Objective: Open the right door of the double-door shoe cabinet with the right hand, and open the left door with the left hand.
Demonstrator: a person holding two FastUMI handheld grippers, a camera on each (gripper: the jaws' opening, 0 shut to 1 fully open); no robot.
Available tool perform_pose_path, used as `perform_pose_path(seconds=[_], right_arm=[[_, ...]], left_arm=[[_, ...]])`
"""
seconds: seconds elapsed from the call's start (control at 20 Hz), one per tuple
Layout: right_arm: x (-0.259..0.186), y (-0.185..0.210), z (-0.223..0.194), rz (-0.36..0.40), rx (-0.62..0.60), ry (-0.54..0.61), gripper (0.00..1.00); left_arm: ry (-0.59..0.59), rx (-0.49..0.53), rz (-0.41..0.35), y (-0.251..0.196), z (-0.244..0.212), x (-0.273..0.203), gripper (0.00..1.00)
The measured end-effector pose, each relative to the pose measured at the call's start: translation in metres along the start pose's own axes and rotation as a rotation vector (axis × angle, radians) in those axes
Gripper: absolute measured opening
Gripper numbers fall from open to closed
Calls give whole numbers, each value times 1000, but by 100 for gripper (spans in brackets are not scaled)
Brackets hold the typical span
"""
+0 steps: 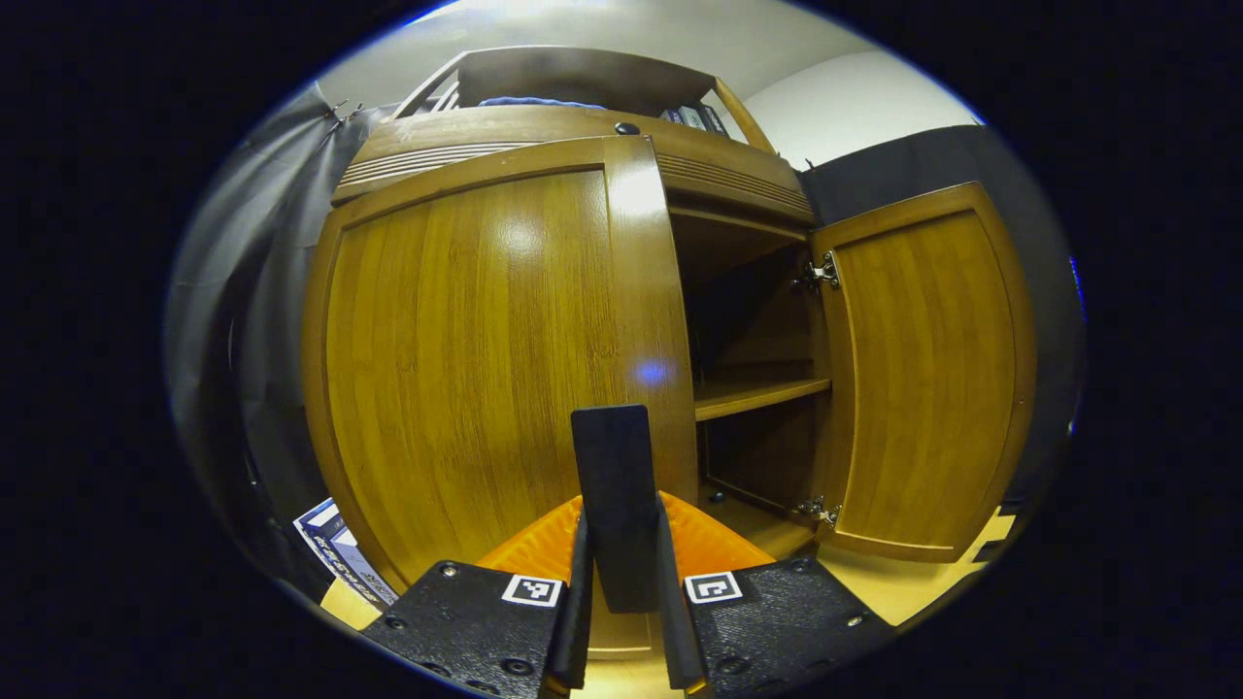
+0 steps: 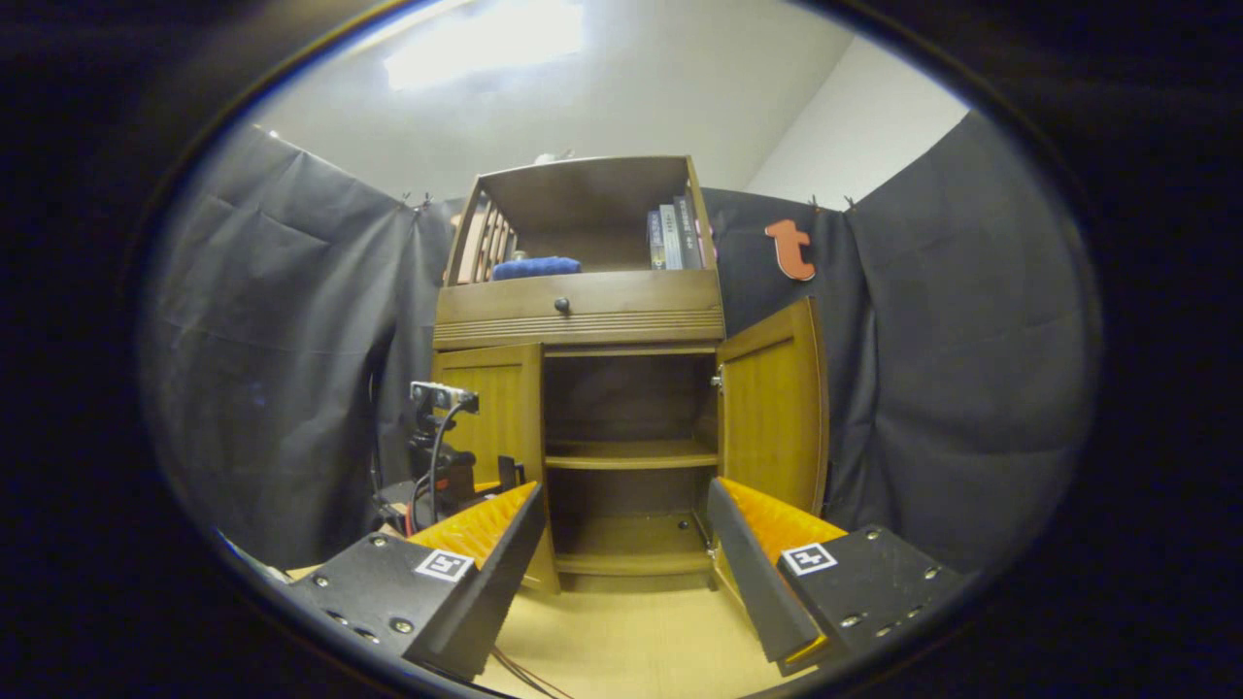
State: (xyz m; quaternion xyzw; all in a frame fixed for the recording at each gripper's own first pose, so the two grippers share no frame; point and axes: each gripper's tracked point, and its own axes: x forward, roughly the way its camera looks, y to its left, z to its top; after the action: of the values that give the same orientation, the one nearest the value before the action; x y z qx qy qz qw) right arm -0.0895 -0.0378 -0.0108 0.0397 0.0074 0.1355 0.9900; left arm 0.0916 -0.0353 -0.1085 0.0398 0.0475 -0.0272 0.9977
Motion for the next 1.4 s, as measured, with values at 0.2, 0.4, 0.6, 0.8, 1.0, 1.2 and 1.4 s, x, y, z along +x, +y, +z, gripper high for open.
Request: perform_pose_path(seconds=[0.2, 0.4, 0.6, 0.8, 1.0, 1.2, 1.4], right_arm=[[-5, 6, 3, 12, 3, -13, 100], [-8, 22, -6, 32, -35, 15, 99], [-8, 35, -6, 52, -43, 15, 99], [-8, 39, -9, 56, -43, 17, 99], [-5, 38, -11, 55, -31, 16, 100], [-3, 37, -14, 57, -14, 17, 100], [-2, 36, -22, 55, -18, 30, 100]], left_arm=[[8, -11, -11, 3, 1, -24, 31], [27, -31, -25, 8, 1, -48, 32], [29, -21, -22, 14, 2, -68, 32], [29, -29, -11, 23, 2, -85, 33], [27, -18, -8, 30, 2, -100, 32], [34, -15, 3, 38, 0, -111, 31], [52, -22, 22, 48, -2, -123, 31]])
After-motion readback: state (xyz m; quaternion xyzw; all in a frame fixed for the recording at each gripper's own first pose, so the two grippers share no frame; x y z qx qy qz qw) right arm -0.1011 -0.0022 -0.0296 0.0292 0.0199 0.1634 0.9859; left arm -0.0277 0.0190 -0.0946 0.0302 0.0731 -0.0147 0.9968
